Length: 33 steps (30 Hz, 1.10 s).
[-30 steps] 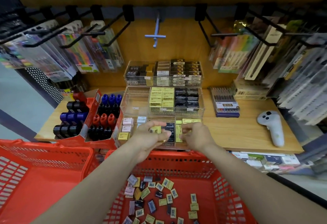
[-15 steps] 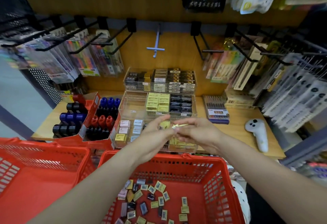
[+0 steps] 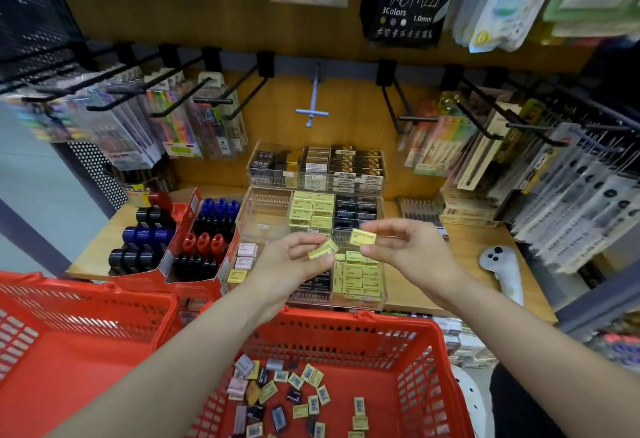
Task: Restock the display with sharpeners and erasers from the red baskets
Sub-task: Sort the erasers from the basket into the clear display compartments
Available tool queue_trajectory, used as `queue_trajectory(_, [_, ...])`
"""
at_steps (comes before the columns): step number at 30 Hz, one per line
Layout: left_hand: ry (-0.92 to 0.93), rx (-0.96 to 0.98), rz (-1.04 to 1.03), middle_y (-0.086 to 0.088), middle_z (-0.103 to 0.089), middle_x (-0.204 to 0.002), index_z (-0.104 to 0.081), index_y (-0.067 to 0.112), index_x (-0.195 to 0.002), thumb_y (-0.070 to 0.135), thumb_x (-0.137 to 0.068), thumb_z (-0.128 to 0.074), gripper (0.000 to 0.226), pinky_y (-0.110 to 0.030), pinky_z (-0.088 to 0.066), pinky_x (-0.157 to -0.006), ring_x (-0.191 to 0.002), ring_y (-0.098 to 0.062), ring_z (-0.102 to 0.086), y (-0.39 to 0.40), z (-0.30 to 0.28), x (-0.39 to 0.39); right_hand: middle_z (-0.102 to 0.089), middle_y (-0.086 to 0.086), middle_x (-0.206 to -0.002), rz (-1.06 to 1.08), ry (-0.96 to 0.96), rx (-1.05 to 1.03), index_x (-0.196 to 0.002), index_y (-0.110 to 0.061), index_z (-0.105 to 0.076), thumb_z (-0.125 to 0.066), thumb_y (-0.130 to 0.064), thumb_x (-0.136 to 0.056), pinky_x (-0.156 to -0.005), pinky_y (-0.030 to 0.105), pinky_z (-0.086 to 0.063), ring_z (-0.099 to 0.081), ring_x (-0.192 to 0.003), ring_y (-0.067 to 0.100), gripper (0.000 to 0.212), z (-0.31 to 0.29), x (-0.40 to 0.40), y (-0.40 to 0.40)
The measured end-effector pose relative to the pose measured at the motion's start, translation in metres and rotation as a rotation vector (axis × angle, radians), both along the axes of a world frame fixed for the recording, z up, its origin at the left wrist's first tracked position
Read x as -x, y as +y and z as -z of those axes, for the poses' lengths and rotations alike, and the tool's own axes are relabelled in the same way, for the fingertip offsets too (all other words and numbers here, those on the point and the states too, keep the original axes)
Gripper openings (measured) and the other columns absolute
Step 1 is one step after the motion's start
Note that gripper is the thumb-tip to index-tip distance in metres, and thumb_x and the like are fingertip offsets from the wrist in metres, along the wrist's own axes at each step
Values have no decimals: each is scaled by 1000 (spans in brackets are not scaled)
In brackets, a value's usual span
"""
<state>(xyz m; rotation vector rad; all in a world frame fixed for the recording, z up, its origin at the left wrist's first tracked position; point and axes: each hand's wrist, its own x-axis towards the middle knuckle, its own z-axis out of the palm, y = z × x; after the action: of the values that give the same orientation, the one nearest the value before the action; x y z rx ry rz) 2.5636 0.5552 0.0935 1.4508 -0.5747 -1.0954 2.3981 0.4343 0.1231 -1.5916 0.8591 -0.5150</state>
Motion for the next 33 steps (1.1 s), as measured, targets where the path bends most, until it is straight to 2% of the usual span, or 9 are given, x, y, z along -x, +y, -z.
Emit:
queue_trajectory(3, [-96,29,0,10,-71,-106,-75,27,-98,8,-73,-84,33,-16,-52,-78,-91,0,-69,3,-4,-1,-75,-12,-96,3,-3,48,-87,-34,-76,-83,-8,-74,-72,15,-55,-71,-90,4,31,-3,0,3])
queue_trajectory(5, [-151,30,6,16,-69,-109,-76,33,-92,10,-70,-86,34,-12,-47,-72,-90,4,-68,5,-6,-1,-76,-8,-93,21,-26,30,-93,-29,-76,-82,-6,-75,-72,16,-56,-72,-87,8,30,-4,-1,6])
queue_trajectory(8, [-232,45,13,17,-67,-112,-74,34,-91,14,-68,-88,34,-20,-48,-82,-100,-3,-66,5,-7,2,-72,9,-100,55,-152,-197,-109,-10,-71,-74,-3,-82,-73,29,-60,-74,-88,23,28,-4,-3,11])
queue_trajectory(12, [-387,145,89,17,-72,-102,-73,27,-94,9,-69,-87,34,-20,-53,-85,-97,-1,-67,3,-11,8,-71,18,-103,87,-225,-395,-111,-5,-67,-69,-2,-86,-71,34,-61,-74,-90,29,25,-2,-8,21])
queue_trajectory(17, [-420,162,114,9,-74,-98,-68,19,-95,7,-69,-87,34,-22,-53,-86,-96,-6,-69,2,-12,3,-74,18,-96,93,-236,-375,-108,-5,-67,-71,-4,-85,-70,28,-61,-74,-88,28,23,-3,-11,24])
queue_trajectory(21, [-434,175,165,3,-75,-93,-62,13,-86,0,-72,-83,28,-37,-56,-91,-93,-15,-72,4,-11,2,-74,19,-93,95,-204,-339,-103,-5,-69,-76,-7,-82,-69,27,-61,-74,-85,27,22,-4,-12,24])
queue_trajectory(26, [-537,149,221,6,-74,-89,-62,19,-81,4,-73,-83,27,-35,-58,-87,-92,-8,-71,7,-10,1,-74,19,-91,49,-141,-270,-99,-4,-71,-80,-10,-77,-71,29,-61,-74,-83,28,24,-1,-9,24])
queue_trajectory(30, [-409,142,166,6,-75,-100,-64,12,-89,5,-75,-82,24,-28,-58,-84,-93,-13,-72,8,-16,-1,-76,4,-87,44,-147,-71,-96,-14,-73,-80,-7,-77,-68,24,-59,-75,-79,20,22,-6,-7,22])
queue_trajectory(33, [-45,128,33,-14,-73,-103,-65,4,-104,7,-83,-74,23,-25,-58,-78,-91,-24,-73,9,-23,-6,-75,0,-90,45,-129,185,-92,-29,-73,-81,-10,-77,-71,21,-58,-74,-78,12,25,-12,-4,16])
